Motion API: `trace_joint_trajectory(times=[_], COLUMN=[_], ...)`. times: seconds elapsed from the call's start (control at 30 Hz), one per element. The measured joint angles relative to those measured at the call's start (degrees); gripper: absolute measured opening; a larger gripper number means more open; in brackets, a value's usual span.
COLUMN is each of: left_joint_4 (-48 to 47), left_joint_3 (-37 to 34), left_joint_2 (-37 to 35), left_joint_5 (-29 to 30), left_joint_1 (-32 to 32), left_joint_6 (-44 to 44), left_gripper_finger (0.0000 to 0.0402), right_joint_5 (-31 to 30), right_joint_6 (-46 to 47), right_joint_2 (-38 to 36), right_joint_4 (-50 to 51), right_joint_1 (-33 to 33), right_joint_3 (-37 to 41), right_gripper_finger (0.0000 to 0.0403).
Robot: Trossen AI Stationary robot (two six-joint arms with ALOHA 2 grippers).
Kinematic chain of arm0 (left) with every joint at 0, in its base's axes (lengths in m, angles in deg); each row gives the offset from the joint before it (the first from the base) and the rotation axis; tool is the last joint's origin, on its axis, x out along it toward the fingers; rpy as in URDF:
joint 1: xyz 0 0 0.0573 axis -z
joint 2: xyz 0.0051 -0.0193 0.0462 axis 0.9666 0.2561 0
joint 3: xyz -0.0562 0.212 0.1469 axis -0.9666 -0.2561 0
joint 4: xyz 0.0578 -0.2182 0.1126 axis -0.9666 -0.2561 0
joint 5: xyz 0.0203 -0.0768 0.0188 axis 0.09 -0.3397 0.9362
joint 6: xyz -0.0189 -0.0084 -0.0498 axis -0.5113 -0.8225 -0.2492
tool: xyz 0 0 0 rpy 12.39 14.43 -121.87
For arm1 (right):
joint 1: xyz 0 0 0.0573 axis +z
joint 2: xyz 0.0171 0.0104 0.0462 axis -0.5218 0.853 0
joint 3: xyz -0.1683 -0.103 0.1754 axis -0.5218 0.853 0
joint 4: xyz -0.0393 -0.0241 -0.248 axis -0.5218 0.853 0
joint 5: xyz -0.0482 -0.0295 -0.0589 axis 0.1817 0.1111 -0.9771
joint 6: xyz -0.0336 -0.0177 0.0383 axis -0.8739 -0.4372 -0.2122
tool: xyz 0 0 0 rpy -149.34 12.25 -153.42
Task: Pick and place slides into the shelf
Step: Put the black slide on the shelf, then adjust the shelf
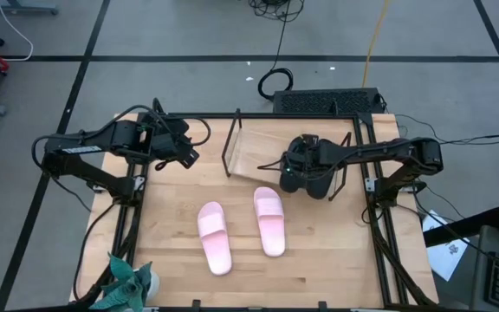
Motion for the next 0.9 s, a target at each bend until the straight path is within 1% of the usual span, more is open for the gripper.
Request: trace_joint_trajectory(times=[0.17, 0.5, 0.7, 0.77, 0.9], left_joint_4=[0.00, 0.01, 1.05, 3.05, 8.16], left_joint_3=[0.00, 0.00, 0.00, 0.00, 0.07], left_joint_2=[0.00, 0.00, 0.00, 0.00, 0.84], left_joint_5=[0.00, 0.03, -0.01, -1.59, -8.97], left_joint_1=[0.00, 0.00, 0.01, -0.01, 0.05], left_joint_6=[-0.02, -0.27, -0.19, 0.38, 4.79], left_gripper_finger=[0.0248, 0.0248, 0.0248, 0.0248, 0.0248], right_joint_5=[3.40, 3.57, 3.56, 3.54, 3.52], right_joint_6=[0.02, 1.53, 1.55, 1.55, 2.86], right_joint_2=[0.00, 0.00, 0.00, 0.00, 0.00], right_joint_4=[0.75, 3.74, 6.71, 8.42, 12.01], right_joint_1=[0.10, 3.23, 5.95, 6.93, 8.93], right_joint_3=[-1.56, -2.07, -7.37, -10.45, -17.21], right_gripper_finger=[0.0231, 0.0231, 0.0231, 0.0231, 0.0231])
